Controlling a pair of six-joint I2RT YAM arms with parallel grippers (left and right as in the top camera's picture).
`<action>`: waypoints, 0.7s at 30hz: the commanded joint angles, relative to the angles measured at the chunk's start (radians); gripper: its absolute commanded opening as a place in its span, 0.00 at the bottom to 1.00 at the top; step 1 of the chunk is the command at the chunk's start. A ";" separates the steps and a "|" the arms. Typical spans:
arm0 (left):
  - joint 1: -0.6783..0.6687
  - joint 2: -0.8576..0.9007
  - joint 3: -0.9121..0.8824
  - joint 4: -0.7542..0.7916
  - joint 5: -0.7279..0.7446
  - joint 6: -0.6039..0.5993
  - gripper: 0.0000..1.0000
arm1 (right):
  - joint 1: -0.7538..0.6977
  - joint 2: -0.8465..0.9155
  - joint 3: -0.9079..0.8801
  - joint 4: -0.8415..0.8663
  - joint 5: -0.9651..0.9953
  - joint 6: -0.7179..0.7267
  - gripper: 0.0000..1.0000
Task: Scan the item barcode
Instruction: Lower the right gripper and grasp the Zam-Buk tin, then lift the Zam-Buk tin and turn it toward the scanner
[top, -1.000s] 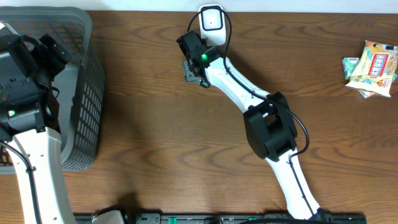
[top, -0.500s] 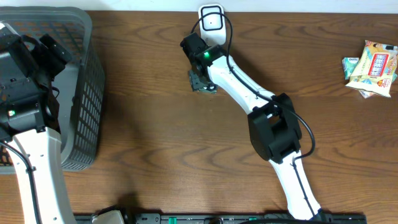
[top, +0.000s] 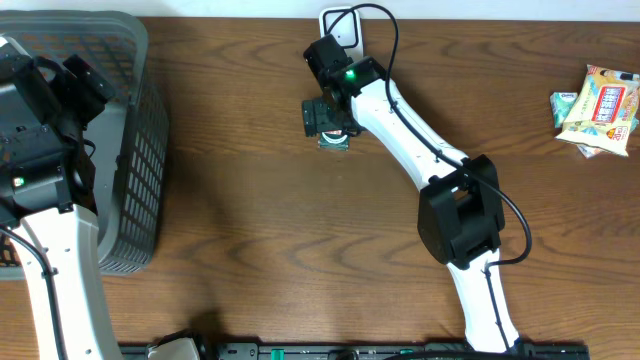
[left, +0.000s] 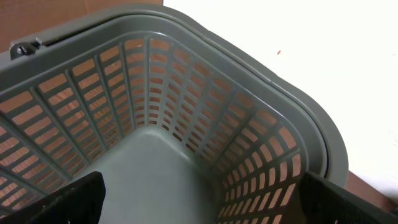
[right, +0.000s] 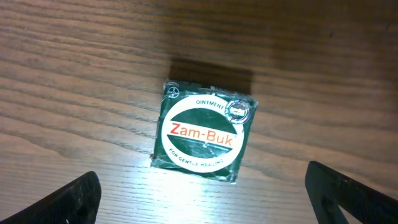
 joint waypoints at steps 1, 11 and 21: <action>0.005 0.004 0.016 0.000 -0.002 0.010 0.98 | 0.007 0.040 -0.014 0.000 -0.009 0.119 0.99; 0.005 0.004 0.016 0.000 -0.002 0.010 0.98 | 0.003 0.113 -0.019 0.008 0.007 0.190 0.92; 0.005 0.004 0.016 0.000 -0.002 0.010 0.98 | 0.002 0.129 -0.019 0.019 -0.002 0.169 0.61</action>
